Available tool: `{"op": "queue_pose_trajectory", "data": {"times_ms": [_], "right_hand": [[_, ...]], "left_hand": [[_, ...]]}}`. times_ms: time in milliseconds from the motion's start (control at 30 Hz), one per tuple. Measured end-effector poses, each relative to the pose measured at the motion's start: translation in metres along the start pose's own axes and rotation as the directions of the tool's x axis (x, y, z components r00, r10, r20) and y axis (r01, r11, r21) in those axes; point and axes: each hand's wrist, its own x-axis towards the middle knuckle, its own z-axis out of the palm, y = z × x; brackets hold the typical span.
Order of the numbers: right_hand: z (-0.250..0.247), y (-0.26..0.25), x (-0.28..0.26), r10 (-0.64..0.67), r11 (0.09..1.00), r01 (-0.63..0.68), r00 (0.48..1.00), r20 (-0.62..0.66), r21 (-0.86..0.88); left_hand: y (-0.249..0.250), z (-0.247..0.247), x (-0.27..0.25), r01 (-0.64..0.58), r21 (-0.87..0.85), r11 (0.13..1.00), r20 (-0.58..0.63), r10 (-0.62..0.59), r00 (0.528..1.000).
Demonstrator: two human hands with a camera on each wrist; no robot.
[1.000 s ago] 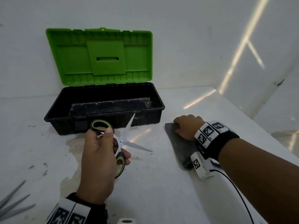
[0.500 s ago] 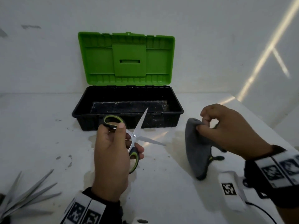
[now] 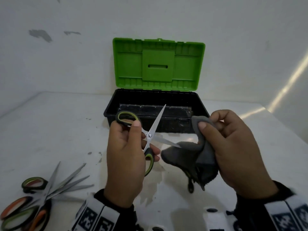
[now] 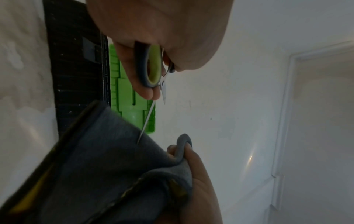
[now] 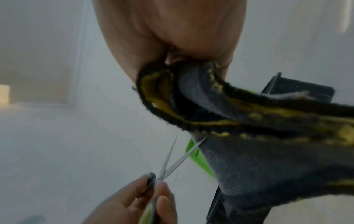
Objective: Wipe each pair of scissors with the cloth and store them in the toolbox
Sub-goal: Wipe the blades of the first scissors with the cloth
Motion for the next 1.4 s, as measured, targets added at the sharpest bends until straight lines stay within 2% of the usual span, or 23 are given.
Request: {"op": "queue_pose_trajectory", "data": {"times_ms": [100, 167, 233, 333, 567, 733, 867, 1067, 1200, 1300, 1400], "right_hand": [[0.01, -0.006, -0.01, -0.184, 0.939, 0.194, 0.981, 0.062, -0.283], [0.021, -0.01, -0.017, -0.303, 0.837, 0.347, 0.938, 0.169, -0.424], [0.034, -0.009, -0.025, -0.38, 0.753, 0.452, 0.892, 0.245, -0.478], [0.053, -0.002, -0.032, -0.448, 0.705, 0.514, 0.857, 0.254, -0.488], [0.062, 0.016, -0.031, -0.527, 0.602, 0.531, 0.825, 0.204, -0.597], [0.067, 0.015, -0.035, -0.527, 0.619, 0.482, 0.84, 0.127, -0.62], [0.064, 0.014, -0.028, -0.511, 0.63, 0.431, 0.856, 0.073, -0.646], [0.067, 0.009, -0.039, -0.511, 0.634, 0.486, 0.847, 0.146, -0.601], [0.064, 0.01, -0.032, -0.485, 0.614, 0.445, 0.864, 0.133, -0.652], [0.055, 0.009, -0.027, -0.468, 0.632, 0.415, 0.878, 0.106, -0.654], [0.061, 0.006, -0.033, -0.468, 0.638, 0.452, 0.87, 0.152, -0.623]], "left_hand": [[0.003, -0.007, 0.001, 0.002, 0.003, 1.0, -0.023, -0.002, 1.0], [0.003, -0.009, 0.0, 0.0, -0.001, 1.0, -0.041, 0.0, 0.999], [0.002, -0.008, -0.003, -0.004, -0.004, 1.0, -0.057, 0.004, 0.998], [-0.002, -0.004, -0.008, -0.035, 0.003, 0.999, -0.104, 0.035, 0.994], [-0.011, 0.0, -0.013, -0.052, 0.045, 0.998, -0.19, 0.06, 0.98], [-0.013, 0.002, -0.016, -0.134, 0.137, 0.981, -0.167, 0.156, 0.974], [-0.006, 0.008, -0.024, -0.145, 0.073, 0.987, -0.134, 0.153, 0.979], [-0.013, 0.002, -0.02, -0.177, 0.181, 0.967, -0.165, 0.207, 0.964], [-0.008, 0.005, -0.023, -0.16, 0.115, 0.98, -0.165, 0.178, 0.97], [-0.006, 0.007, -0.026, -0.139, 0.055, 0.989, -0.145, 0.146, 0.979], [-0.012, 0.005, -0.022, -0.189, 0.147, 0.971, -0.176, 0.213, 0.961]]}}
